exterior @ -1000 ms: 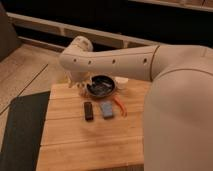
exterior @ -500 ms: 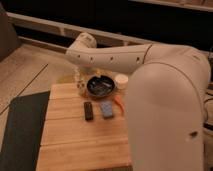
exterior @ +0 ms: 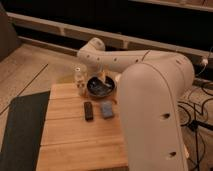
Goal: Drag the ceramic bowl in a circle
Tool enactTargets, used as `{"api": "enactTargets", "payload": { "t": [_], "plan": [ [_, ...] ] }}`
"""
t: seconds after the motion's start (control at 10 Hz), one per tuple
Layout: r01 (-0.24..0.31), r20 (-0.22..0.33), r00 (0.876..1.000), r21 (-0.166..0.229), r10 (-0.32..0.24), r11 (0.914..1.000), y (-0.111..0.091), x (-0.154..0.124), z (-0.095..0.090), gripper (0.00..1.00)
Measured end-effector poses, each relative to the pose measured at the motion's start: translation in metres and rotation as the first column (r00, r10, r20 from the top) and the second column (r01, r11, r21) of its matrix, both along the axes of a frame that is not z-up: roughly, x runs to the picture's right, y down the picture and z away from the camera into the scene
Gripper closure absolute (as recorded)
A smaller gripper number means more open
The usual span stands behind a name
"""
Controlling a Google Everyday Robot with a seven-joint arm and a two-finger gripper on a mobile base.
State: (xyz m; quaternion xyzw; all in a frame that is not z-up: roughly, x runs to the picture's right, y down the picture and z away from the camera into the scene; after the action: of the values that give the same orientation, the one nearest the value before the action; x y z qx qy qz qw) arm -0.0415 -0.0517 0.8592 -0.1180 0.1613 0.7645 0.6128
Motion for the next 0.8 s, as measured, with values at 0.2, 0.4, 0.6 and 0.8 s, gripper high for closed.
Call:
{"api": "enactTargets", "payload": {
  "t": [0.2, 0.4, 0.6, 0.8],
  "plan": [
    [-0.04, -0.065, 0.997, -0.038, 0.037, 0.9985, 0.008, 0.025, 0.013, 0.35],
    [-0.067, -0.099, 0.993, -0.059, 0.061, 0.996, 0.01, 0.043, 0.018, 0.35],
    [-0.064, -0.096, 0.994, -0.059, 0.058, 0.9962, 0.01, 0.041, 0.018, 0.35],
    [-0.061, -0.094, 0.994, -0.058, 0.056, 0.9965, 0.009, 0.04, 0.018, 0.35]
  ]
}}
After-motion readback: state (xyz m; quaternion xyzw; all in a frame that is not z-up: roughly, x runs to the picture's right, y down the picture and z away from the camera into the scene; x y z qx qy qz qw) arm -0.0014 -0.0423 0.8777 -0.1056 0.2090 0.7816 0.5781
